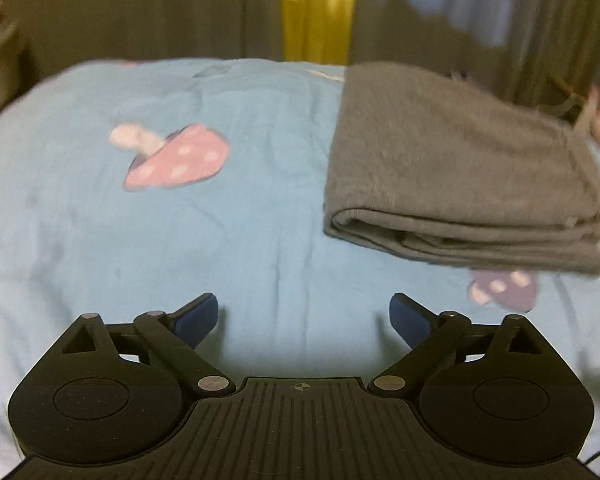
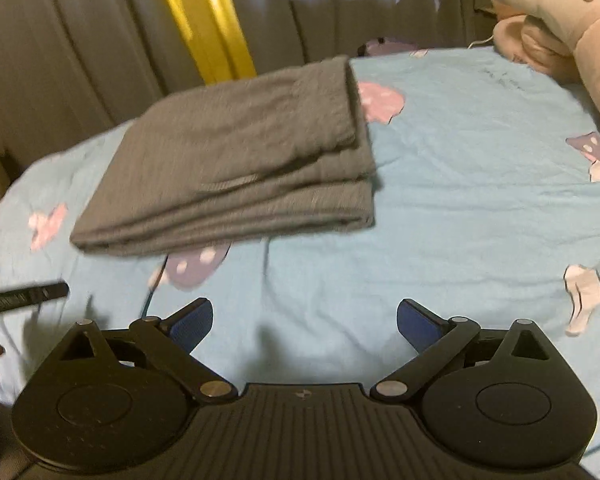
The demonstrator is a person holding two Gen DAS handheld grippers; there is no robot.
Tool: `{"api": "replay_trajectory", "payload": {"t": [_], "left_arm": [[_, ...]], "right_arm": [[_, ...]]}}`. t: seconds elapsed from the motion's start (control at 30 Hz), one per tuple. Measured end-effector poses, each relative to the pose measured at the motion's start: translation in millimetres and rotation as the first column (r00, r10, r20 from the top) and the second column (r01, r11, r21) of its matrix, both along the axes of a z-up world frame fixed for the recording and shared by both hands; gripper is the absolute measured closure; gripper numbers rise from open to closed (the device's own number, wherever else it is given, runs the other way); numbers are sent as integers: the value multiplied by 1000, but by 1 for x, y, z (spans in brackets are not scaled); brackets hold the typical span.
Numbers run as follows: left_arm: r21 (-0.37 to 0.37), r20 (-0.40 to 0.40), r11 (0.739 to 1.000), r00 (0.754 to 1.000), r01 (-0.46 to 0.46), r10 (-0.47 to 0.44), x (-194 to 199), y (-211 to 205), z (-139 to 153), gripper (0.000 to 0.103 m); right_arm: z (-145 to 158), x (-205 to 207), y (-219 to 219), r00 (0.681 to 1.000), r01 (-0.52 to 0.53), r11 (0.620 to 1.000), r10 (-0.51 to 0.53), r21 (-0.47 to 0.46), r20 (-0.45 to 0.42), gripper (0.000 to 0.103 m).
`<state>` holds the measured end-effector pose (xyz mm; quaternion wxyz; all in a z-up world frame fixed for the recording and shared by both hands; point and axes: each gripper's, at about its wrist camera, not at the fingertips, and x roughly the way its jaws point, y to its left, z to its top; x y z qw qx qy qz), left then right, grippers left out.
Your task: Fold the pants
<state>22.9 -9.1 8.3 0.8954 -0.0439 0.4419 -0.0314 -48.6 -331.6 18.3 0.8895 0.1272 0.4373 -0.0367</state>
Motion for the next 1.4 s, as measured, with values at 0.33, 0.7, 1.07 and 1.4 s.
{"api": "replay_trajectory", "payload": {"t": [0.33, 0.7, 1.07, 1.4], "left_arm": [[-17, 14, 998, 998, 68, -67, -59, -6, 33, 2], [10, 144, 995, 984, 103, -104, -102, -12, 67, 1], [152, 76, 976, 982, 157, -170, -92, -44, 66, 1], [218, 32, 956, 977, 197, -209, -59, -68, 40, 1]], "right_arm": [[33, -38, 51, 998, -68, 976, 66, -208, -16, 4], [72, -67, 89, 981, -90, 946, 137, -311, 135, 4], [52, -40, 85, 990, -52, 973, 80, -226, 114, 4], [26, -8, 65, 994, 0, 983, 20, -182, 109, 4]]}}
